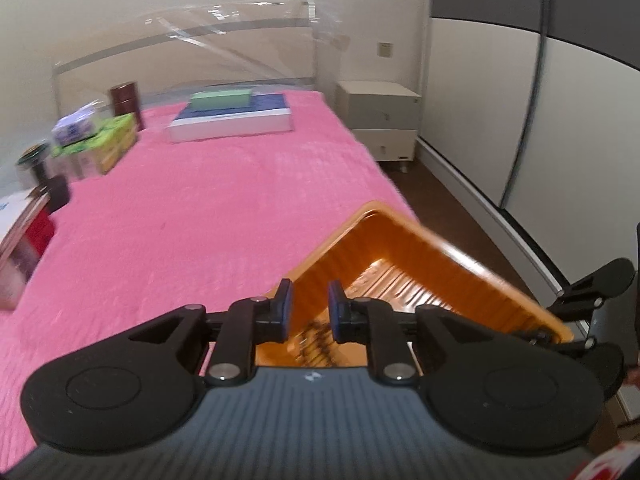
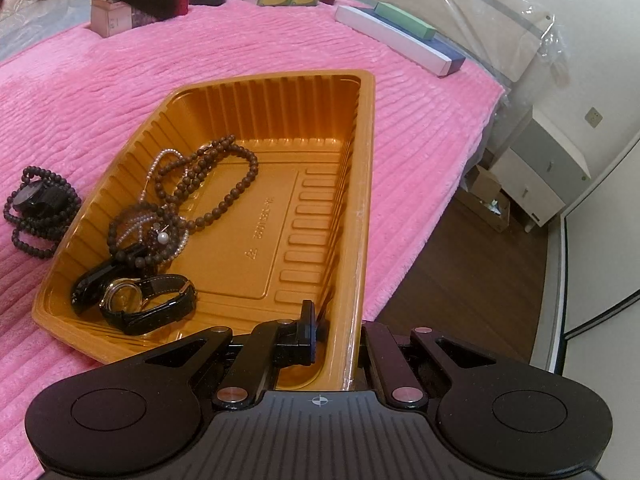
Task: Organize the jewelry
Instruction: 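Lower the necklace into the tray and open the left tool, then grasp the dark bead necklace with black watch on the bed with the left tool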
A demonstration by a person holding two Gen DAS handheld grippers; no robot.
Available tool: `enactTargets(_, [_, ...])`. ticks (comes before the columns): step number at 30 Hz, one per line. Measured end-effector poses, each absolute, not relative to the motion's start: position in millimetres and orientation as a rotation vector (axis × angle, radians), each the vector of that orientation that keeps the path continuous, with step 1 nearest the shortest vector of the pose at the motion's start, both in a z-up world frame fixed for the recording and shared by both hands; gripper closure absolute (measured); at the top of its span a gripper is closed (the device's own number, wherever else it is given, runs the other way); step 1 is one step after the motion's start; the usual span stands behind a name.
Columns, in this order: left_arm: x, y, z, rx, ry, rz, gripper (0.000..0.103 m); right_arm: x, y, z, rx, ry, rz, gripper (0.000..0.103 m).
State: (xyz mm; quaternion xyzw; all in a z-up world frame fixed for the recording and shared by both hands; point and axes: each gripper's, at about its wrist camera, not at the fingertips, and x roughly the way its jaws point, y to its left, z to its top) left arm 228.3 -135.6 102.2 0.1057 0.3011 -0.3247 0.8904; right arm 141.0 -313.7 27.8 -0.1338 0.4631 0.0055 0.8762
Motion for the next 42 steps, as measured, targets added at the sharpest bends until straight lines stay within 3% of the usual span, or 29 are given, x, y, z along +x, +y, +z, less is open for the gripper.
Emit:
enactTargets(16, [160.8, 18.1, 47.1, 0.124, 0.721, -0.413, 0.082, 138.8, -312.7, 29.0, -0.283, 0.961, 0.007, 0.098])
enactTargets(28, [108.5, 2.8, 2.1, 0.105, 0.723, -0.404, 0.080, 137.8, -312.4, 28.9, -0.285, 0.960, 0.005, 0.098])
enactTargets(37, [109.4, -11.2, -19.3, 0.240, 0.719, -0.403, 0.080, 138.1, -312.4, 28.9, -0.284, 0.961, 0.005, 0.098])
enactTargets(42, [104.6, -24.8, -32.5, 0.477, 0.688, -0.468, 0.080, 137.2, -312.4, 29.0, -0.284, 0.960, 0.005, 0.098])
